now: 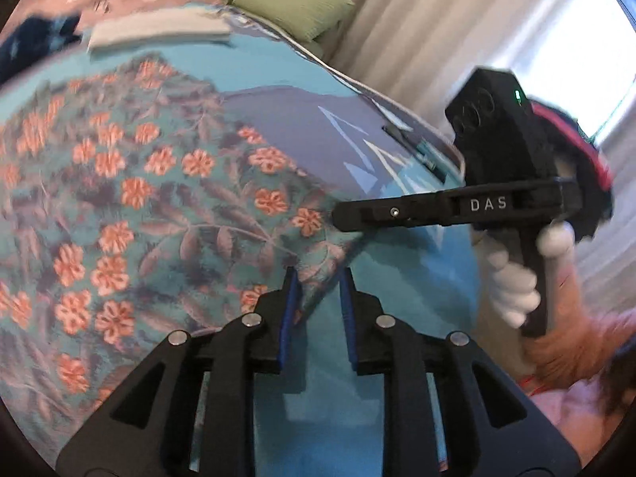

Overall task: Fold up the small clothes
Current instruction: 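Move both open grippers over the large floral cloth spread on the bed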

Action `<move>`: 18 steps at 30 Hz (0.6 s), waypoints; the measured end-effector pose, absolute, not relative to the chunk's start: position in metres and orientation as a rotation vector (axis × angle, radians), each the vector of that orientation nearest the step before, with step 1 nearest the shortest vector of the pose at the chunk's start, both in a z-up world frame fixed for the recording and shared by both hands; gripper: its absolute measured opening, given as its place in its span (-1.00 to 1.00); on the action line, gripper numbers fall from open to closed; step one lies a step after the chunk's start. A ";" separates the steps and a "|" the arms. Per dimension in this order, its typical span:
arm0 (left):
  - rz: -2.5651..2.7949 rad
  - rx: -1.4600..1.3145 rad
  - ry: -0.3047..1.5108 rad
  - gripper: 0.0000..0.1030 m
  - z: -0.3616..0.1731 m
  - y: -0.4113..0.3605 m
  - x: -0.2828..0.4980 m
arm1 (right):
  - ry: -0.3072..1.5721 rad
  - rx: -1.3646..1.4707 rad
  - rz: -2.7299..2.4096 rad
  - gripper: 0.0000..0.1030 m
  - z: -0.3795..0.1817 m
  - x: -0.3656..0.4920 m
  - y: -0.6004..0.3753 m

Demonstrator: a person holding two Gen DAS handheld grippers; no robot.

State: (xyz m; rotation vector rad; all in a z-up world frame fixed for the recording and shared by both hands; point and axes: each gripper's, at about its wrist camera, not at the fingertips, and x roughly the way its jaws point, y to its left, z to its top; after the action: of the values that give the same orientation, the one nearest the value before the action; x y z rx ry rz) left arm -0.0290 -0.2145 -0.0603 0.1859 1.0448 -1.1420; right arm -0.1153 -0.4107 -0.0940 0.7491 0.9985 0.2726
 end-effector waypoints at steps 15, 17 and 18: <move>-0.792 0.338 1.161 -0.08 -0.051 -0.321 0.103 | 0.988 0.855 0.352 -0.24 -0.096 -0.130 -0.396; -0.730 0.378 1.173 -0.10 -0.062 -0.336 0.107 | 0.973 0.938 0.338 -0.24 -0.106 -0.123 -0.400; -0.706 0.391 1.157 -0.18 -0.063 -0.342 0.108 | 0.943 0.994 0.328 -0.30 -0.110 -0.119 -0.404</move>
State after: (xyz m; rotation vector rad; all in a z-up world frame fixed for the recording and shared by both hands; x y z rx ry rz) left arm 0.1080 -0.3415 -0.0631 0.3908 1.1569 -0.7060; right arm -0.1194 -0.4042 -0.1103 0.9944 0.9427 0.3278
